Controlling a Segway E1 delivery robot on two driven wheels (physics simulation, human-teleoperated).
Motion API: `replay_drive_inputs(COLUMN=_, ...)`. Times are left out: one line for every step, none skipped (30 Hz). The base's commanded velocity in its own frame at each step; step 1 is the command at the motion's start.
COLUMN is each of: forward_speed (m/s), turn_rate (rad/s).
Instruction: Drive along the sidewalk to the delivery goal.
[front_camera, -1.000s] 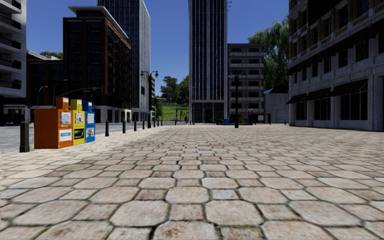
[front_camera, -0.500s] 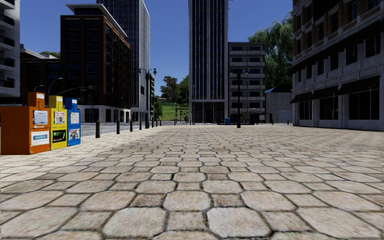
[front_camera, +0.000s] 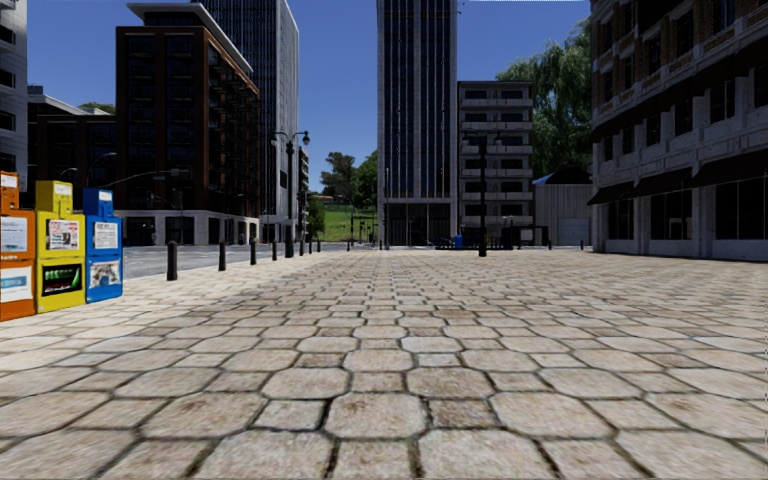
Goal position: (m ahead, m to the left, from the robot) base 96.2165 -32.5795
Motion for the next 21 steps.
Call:
replay_drive_inputs(forward_speed=1.86, turn_rate=0.00)
replay_drive_inputs(forward_speed=1.86, turn_rate=0.00)
replay_drive_inputs(forward_speed=1.86, turn_rate=0.00)
replay_drive_inputs(forward_speed=1.86, turn_rate=0.00)
replay_drive_inputs(forward_speed=1.86, turn_rate=0.00)
replay_drive_inputs(forward_speed=1.86, turn_rate=0.00)
replay_drive_inputs(forward_speed=1.86, turn_rate=0.00)
replay_drive_inputs(forward_speed=1.86, turn_rate=0.00)
replay_drive_inputs(forward_speed=1.86, turn_rate=0.00)
replay_drive_inputs(forward_speed=1.86, turn_rate=0.00)
replay_drive_inputs(forward_speed=1.86, turn_rate=0.00)
replay_drive_inputs(forward_speed=1.86, turn_rate=0.00)
replay_drive_inputs(forward_speed=1.86, turn_rate=0.00)
replay_drive_inputs(forward_speed=1.86, turn_rate=0.00)
replay_drive_inputs(forward_speed=1.86, turn_rate=0.00)
replay_drive_inputs(forward_speed=1.86, turn_rate=0.00)
replay_drive_inputs(forward_speed=1.86, turn_rate=0.00)
replay_drive_inputs(forward_speed=1.86, turn_rate=0.00)
replay_drive_inputs(forward_speed=1.86, turn_rate=0.00)
replay_drive_inputs(forward_speed=1.86, turn_rate=0.00)
replay_drive_inputs(forward_speed=1.86, turn_rate=0.00)
